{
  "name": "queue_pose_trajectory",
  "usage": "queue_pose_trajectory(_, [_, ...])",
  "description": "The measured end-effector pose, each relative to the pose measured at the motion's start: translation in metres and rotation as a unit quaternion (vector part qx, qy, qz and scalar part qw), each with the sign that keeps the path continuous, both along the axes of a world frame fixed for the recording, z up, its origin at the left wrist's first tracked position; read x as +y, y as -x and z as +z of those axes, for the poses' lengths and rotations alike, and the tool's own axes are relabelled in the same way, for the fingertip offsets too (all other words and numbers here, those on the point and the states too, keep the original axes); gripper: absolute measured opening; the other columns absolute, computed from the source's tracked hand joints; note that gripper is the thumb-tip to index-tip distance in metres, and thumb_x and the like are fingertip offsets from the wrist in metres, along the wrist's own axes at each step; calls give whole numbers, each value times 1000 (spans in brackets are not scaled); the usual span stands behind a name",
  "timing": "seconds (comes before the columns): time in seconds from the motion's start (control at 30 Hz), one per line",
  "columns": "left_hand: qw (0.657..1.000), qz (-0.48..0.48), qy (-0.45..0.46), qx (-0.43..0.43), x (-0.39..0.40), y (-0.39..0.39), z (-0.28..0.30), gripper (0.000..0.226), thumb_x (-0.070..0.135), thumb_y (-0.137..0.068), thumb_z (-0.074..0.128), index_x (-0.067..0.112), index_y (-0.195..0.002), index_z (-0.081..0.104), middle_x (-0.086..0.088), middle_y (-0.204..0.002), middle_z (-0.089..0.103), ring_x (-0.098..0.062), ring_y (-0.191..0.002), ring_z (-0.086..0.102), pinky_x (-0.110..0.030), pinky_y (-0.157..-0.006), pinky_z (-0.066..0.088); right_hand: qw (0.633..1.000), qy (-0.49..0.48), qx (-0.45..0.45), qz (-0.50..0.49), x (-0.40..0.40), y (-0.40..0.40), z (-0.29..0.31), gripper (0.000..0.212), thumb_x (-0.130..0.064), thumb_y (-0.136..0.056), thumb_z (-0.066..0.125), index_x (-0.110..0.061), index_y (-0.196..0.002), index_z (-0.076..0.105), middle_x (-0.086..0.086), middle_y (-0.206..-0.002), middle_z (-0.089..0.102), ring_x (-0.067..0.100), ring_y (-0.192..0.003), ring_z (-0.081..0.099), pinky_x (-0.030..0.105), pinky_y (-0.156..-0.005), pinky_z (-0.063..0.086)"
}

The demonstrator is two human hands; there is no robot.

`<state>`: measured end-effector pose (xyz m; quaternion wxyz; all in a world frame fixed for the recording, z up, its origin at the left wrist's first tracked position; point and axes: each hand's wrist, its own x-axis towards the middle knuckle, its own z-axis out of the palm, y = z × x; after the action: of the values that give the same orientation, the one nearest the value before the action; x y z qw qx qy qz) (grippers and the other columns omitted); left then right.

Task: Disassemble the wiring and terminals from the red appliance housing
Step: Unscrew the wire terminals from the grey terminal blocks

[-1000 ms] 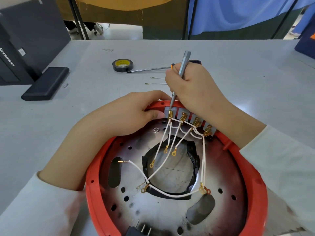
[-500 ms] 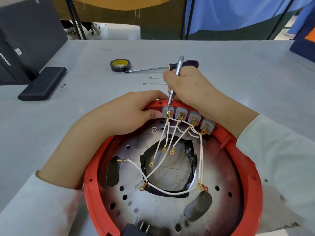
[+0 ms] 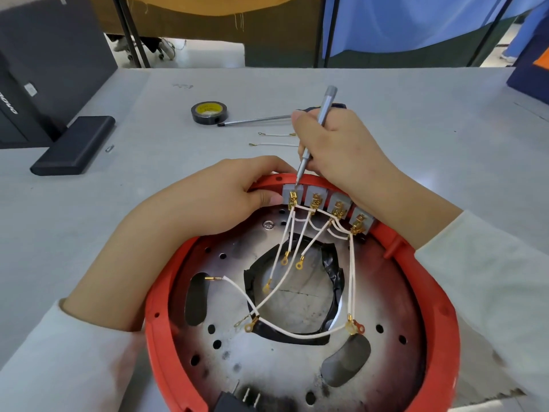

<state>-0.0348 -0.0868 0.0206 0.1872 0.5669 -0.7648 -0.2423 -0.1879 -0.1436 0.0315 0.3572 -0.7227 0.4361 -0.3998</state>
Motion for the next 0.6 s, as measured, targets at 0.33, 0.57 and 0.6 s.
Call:
queue_pose_trajectory(0.33, [1000,2,-1,-9,-1,0,0,31,30,-93,56,38,-122,52,17,-112,62,-3,-100,55,-18,-86,40,996,11,84,13,0,-5,2,43,-23,-99,42,-14,-57,42,0,-55,46,10,-47,39,17,-43,34])
queue_pose_trajectory(0.57, [1000,3,-6,-8,0,0,1,34,28,-92,57,38,-124,51,16,-114,61,-4,-101,55,-24,-90,40,991,-45,122,9,-6,-8,5,42,-19,-93,45,-15,-52,40,-6,-46,41,7,-38,32,16,-37,28])
queue_pose_trajectory(0.6, [1000,3,-7,-8,-1,1,2,34,28,-93,57,37,-125,51,15,-115,61,-5,-102,55,-25,-91,40,991,-46,127,8,-6,-8,5,41,-20,-93,46,-15,-52,40,-7,-45,42,5,-36,32,15,-36,27])
